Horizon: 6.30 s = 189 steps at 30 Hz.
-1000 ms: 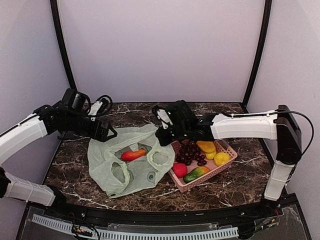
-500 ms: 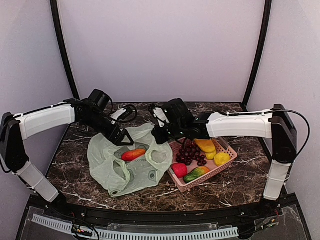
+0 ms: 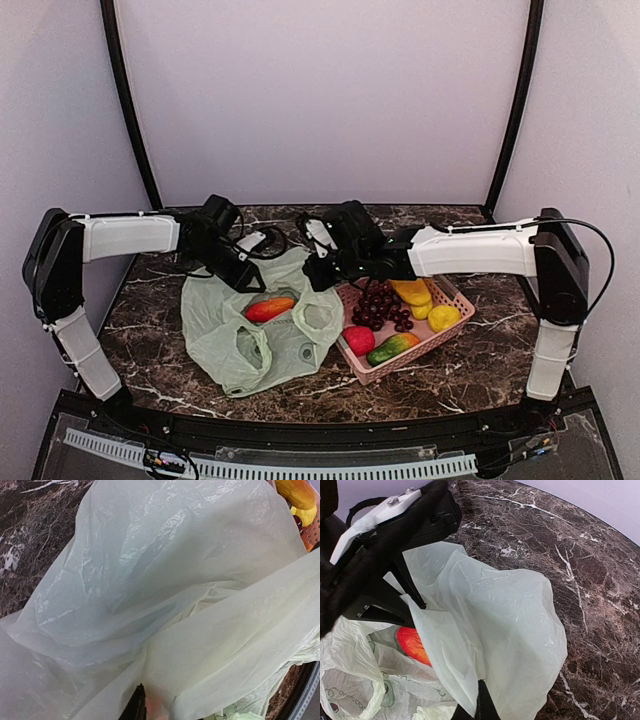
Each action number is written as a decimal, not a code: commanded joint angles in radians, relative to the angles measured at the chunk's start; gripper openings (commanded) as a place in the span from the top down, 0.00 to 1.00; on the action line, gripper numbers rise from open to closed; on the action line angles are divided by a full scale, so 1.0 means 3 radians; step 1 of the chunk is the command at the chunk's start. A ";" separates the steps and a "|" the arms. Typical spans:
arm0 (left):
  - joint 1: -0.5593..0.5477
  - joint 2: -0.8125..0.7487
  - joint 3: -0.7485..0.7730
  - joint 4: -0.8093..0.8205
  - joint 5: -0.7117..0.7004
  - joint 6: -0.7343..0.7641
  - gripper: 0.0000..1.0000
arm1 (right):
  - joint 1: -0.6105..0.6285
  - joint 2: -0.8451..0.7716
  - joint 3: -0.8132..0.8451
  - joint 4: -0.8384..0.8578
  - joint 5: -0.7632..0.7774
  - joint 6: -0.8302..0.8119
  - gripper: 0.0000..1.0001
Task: Untie the knot of the plastic bag and take out the fruit
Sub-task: Adjust the bag opening for the takeout bag, then reach into the gripper in the takeout bag, then pick up the fake fruit from the takeout bag, then place the fake fruit in the bin.
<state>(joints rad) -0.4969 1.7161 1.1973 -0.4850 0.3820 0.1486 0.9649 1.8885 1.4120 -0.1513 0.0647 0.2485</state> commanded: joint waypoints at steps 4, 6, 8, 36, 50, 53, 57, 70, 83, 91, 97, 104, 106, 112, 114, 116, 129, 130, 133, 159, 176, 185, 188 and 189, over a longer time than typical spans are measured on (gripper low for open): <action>0.0005 0.0223 -0.0002 0.0167 -0.0226 -0.0151 0.92 | -0.0031 -0.0079 -0.0013 0.0106 -0.0086 0.0145 0.61; 0.0007 0.0296 -0.0001 0.0182 -0.0265 -0.0197 0.96 | -0.0026 -0.0209 -0.0083 0.0107 -0.0067 0.0207 0.44; 0.0009 0.0359 -0.0005 0.0189 -0.0253 -0.0253 0.98 | -0.0017 -0.0361 -0.0176 0.0110 -0.0035 0.0297 0.31; -0.0040 -0.0579 -0.1613 0.1778 0.0406 -0.1996 0.99 | 0.0595 0.0190 -0.0003 0.0335 -0.0455 0.1346 0.68; -0.0068 -0.0493 -0.1722 0.1849 0.0421 -0.1837 0.99 | 0.0515 0.0780 0.0447 -0.0274 0.0050 0.1635 0.59; -0.0092 -0.0503 -0.1750 0.1860 0.0411 -0.1815 0.99 | 0.0479 0.0843 0.0478 -0.0273 0.0028 0.1639 0.54; -0.0113 -0.0495 -0.1781 0.1881 0.0440 -0.1800 0.99 | 0.0465 0.0942 0.0577 -0.0263 -0.0047 0.1600 0.48; -0.0186 -0.0468 -0.1818 0.2035 0.0456 -0.1851 0.99 | 0.0430 0.1285 0.0859 -0.0314 -0.0154 0.1528 0.34; -0.0187 -0.0720 -0.1831 0.2011 0.0195 -0.1931 0.99 | 0.0393 0.0593 0.0174 0.0483 -0.0169 0.1342 0.88; -0.0185 -0.0979 -0.1822 0.1904 0.0057 -0.1840 0.99 | 0.0380 0.0066 -0.0352 0.0973 0.0045 0.1188 0.89; -0.0188 -0.1066 -0.1802 0.1782 0.0001 -0.1751 0.99 | 0.0382 -0.0052 -0.0550 0.1224 -0.0192 0.0955 0.88; -0.0185 -0.1053 -0.1645 0.1800 -0.0027 -0.1737 0.99 | 0.0510 -0.0169 -0.0680 0.1447 -0.0657 0.0582 0.88; -0.0160 -0.1003 -0.1562 0.1777 -0.0081 -0.1720 0.99 | 0.0566 -0.0299 -0.0780 0.1628 -0.0791 0.0501 0.89; 0.0242 -0.0951 -0.1432 0.1783 -0.0104 -0.1693 0.99 | 0.0579 -0.0833 -0.1129 0.2056 -0.0797 0.0536 0.88; 0.0407 -0.0939 -0.1381 0.1753 -0.0088 -0.1672 0.99 | 0.0581 -0.0997 -0.1217 0.2064 -0.0699 0.0542 0.88; 0.0563 -0.0919 -0.1324 0.1737 -0.0072 -0.1667 0.99 | 0.0575 -0.1161 -0.1307 0.2028 -0.0542 0.0538 0.88; 0.0953 -0.1317 -0.1013 0.1107 -0.0360 -0.1400 0.25 | 0.0442 -0.2201 -0.2170 0.0536 0.1285 0.1434 0.87; 0.0962 -0.1427 -0.0924 0.0945 -0.0445 -0.1354 0.20 | 0.0412 -0.2254 -0.2241 0.0411 0.1332 0.1592 0.85; 0.1002 -0.1635 -0.0676 0.0542 -0.0633 -0.1080 0.05 | 0.0299 -0.2314 -0.2418 0.0256 0.1335 0.1964 0.84; 0.1117 -0.2100 -0.0739 0.0339 -0.0590 -0.0855 0.01 | 0.0239 -0.1722 -0.2173 -0.0247 0.1431 0.2377 0.30; 0.1119 -0.2103 -0.0741 0.0719 -0.0474 -0.1222 0.01 | 0.0210 -0.1495 -0.1301 -0.0236 0.1394 0.1230 0.01; 0.1420 -0.1470 -0.0825 0.1708 -0.0639 -0.1361 0.01 | -0.0739 -0.1223 -0.0930 -0.0088 0.0551 0.0262 0.01; 0.1781 -0.1324 -0.0961 0.2172 -0.0528 -0.1493 0.01 | -0.1188 -0.1202 -0.0962 -0.0044 0.0230 0.0192 0.01; 0.1864 -0.1260 -0.0993 0.2255 -0.0505 -0.1503 0.01 | -0.1329 -0.1209 -0.1002 -0.0001 0.0120 0.0170 0.01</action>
<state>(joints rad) -0.0387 1.3037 0.9520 0.0055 0.1986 -0.2520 0.7010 1.5192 1.1099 -0.1928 0.2516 0.3901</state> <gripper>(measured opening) 0.989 0.986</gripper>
